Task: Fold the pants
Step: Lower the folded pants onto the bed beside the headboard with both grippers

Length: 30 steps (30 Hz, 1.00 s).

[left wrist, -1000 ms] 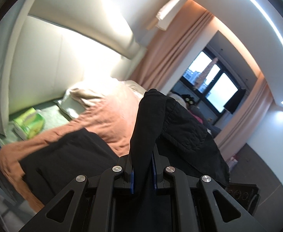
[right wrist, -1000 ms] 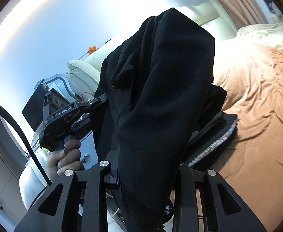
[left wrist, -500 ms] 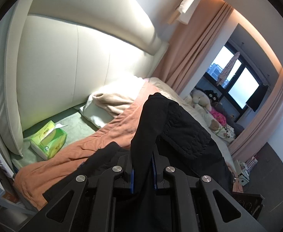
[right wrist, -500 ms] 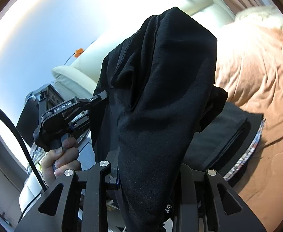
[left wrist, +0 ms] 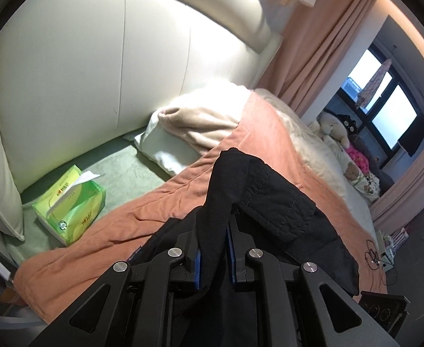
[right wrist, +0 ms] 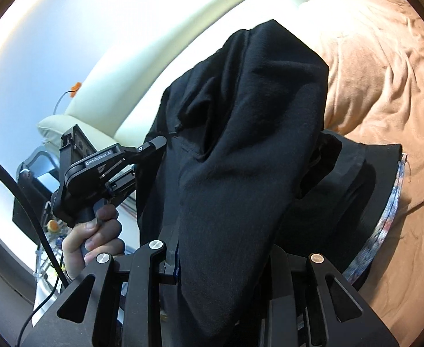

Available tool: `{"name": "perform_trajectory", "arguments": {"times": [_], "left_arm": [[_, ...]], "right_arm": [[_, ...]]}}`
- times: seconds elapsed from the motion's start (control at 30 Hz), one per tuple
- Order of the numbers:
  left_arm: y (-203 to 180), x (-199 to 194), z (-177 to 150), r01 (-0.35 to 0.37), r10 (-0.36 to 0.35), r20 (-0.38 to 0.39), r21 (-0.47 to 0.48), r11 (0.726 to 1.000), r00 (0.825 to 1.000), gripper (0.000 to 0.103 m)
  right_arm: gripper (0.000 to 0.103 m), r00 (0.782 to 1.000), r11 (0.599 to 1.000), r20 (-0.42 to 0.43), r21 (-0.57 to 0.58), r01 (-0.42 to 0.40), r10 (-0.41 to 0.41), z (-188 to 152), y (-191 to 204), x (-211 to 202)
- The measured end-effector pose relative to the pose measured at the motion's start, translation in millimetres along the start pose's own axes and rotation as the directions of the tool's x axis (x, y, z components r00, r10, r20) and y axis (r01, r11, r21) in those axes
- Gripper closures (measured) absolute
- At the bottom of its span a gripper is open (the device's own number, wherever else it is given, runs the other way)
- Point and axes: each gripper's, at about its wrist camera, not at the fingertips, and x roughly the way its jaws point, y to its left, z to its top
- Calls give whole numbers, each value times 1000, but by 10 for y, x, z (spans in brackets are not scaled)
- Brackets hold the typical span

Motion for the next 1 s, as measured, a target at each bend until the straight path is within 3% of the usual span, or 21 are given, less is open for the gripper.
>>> {"name": "perform_trajectory", "arguments": {"times": [0.17,0.27,0.43,0.63,0.77,1.0], "left_arm": [[149,59,-69,-122,122,-1,-30,992,993,79],[240,-94,-149,-115,115,9,-47,992,993,77],[185,-296,-333,-134,134,9,-14,991,991,76],[-19,-510,-595,-130,130,11,19,991,992,76],[-119,-522,-693,-135,134,10,27,991,991,75],[-104,-478,-936,-140,140,-7,5,990,990,76]], "right_arm": [[74,999,996,-18,71,44,-43,64,-145,159],[73,993,990,-91,116,86,-75,97,-200,254],[49,991,990,-76,77,118,-112,222,-125,8],[48,979,973,31,-109,201,-199,462,145,-474],[48,977,948,32,-237,214,-213,652,377,-609],[50,969,839,-21,-504,203,-248,723,742,-336]]}}
